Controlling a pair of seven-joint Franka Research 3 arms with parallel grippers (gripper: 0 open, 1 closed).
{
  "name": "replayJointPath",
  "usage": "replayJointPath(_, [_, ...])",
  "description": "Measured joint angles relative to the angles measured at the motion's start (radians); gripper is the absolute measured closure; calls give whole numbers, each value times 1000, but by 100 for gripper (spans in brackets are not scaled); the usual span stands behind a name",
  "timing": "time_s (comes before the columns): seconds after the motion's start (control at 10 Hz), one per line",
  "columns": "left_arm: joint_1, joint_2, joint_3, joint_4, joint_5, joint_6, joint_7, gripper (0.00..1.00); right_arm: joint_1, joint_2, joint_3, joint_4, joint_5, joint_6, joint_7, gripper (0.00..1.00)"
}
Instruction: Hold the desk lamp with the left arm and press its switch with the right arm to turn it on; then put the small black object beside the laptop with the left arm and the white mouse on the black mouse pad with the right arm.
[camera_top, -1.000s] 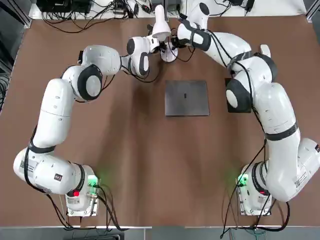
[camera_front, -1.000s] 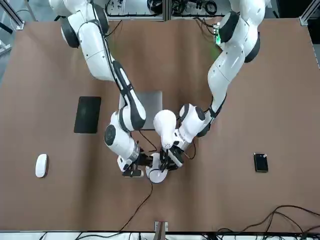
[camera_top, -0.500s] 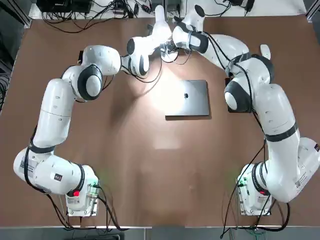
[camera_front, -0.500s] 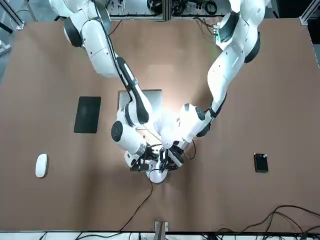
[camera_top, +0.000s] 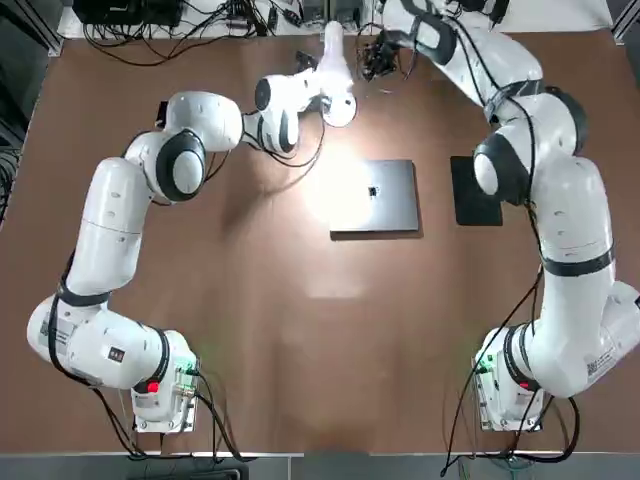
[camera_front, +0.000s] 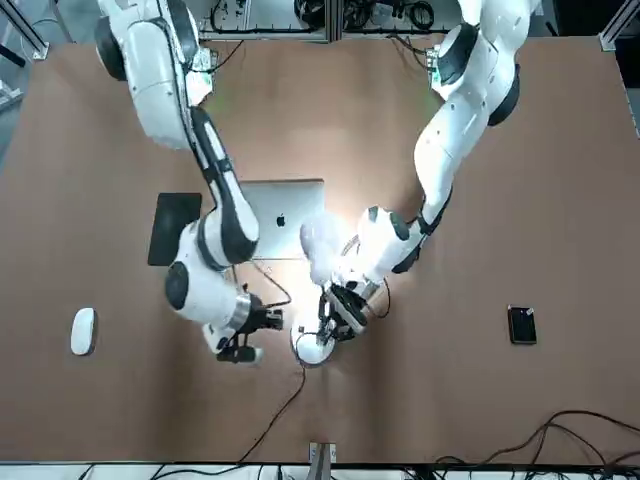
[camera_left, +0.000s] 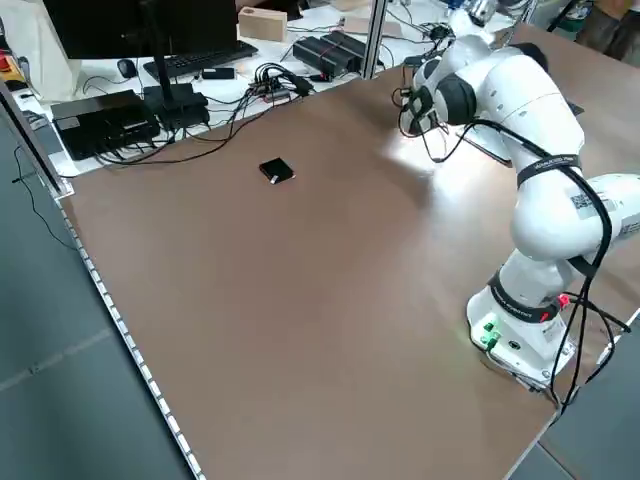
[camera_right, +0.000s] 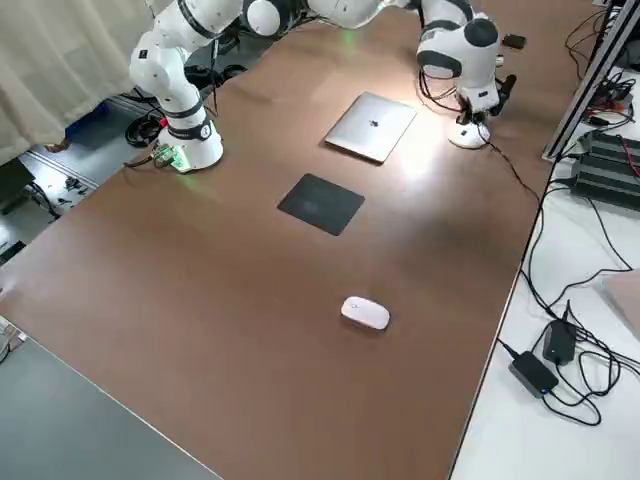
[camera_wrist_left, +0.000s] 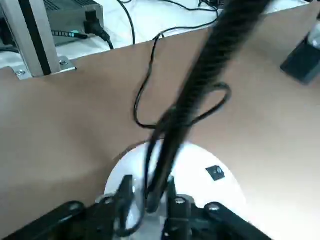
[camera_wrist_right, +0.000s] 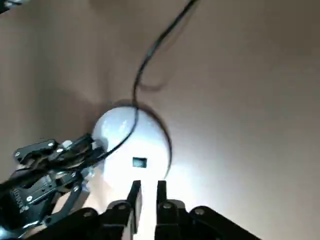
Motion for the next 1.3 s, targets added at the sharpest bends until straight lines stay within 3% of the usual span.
replayJointPath(0.3, [-1, -3, -1, -12, 0, 0, -1, 10, -94, -11, -3, -33, -144, -28, -2, 28])
replayJointPath(0.4, [6, -20, -1, -49, 0, 0, -1, 0, -131, -30, -5, -46, -208, -49, -2, 12])
replayJointPath(0.5, [25, -56, -1, -117, 0, 0, -1, 0, -171, -52, -6, -53, -270, -78, -3, 0])
replayJointPath(0.7, [94, -162, -1, -298, 0, -12, 3, 0, -251, -107, -8, -91, -366, -98, -3, 0])
replayJointPath(0.9, [176, -266, -5, -417, 0, -162, 7, 0, -337, -132, -9, -125, -464, -91, -21, 0])
replayJointPath(1.3, [290, -419, -13, -438, -1, -532, 1, 0, -517, -130, -6, -147, -497, 0, -341, 1])
